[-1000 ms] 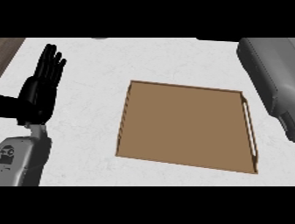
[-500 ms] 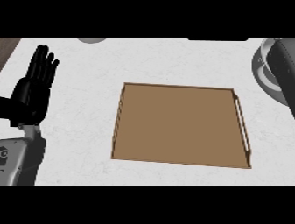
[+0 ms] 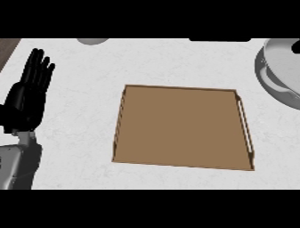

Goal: Pick the eggplant from the tray and place it in the pot

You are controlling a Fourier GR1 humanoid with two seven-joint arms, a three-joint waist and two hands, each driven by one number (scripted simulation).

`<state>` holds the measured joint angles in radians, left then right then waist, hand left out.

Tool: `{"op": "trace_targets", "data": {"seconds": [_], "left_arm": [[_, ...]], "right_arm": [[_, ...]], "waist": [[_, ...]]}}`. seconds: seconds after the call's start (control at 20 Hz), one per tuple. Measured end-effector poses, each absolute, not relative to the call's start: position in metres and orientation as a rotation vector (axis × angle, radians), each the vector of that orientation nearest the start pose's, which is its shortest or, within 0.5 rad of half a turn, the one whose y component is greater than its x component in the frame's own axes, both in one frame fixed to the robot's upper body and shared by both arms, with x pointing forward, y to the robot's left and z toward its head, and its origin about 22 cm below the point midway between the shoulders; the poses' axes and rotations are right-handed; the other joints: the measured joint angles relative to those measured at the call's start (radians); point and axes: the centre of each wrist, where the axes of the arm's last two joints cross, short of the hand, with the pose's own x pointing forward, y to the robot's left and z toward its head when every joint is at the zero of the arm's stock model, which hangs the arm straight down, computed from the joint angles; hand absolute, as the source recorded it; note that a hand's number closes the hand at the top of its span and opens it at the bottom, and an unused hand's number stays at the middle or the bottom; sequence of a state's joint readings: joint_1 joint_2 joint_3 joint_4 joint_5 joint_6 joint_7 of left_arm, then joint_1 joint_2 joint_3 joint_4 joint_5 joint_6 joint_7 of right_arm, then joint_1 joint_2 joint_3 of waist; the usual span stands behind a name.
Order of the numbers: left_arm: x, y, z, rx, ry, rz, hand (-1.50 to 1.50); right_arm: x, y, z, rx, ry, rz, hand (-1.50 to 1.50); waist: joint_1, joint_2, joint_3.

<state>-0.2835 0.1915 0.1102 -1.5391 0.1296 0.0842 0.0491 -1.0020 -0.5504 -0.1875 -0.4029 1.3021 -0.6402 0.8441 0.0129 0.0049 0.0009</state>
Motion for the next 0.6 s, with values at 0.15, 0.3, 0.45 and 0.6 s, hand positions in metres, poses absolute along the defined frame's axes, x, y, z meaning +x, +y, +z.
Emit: {"op": "trace_targets", "data": {"seconds": [0.15,0.3,0.45,0.6], "left_arm": [[0.304,0.263,0.081,0.089,-1.770,0.036,0.00],[0.303,0.258,0.082,0.084,-1.774,0.038,0.00],[0.305,0.264,0.085,0.084,-1.781,0.037,0.00],[0.305,0.259,0.083,0.077,-1.781,0.033,0.00]], "right_arm": [[0.426,-0.382,0.125,-1.813,-0.789,0.021,1.50],[0.416,-0.402,0.117,-1.812,-0.781,0.016,1.50],[0.406,-0.416,0.106,-1.785,-0.754,0.014,1.50],[0.401,-0.421,0.096,-1.709,-0.721,0.003,1.50]], "waist": [[0.006,0.003,0.000],[0.011,0.005,0.001],[0.015,0.007,0.001],[0.020,0.010,0.002]]}}
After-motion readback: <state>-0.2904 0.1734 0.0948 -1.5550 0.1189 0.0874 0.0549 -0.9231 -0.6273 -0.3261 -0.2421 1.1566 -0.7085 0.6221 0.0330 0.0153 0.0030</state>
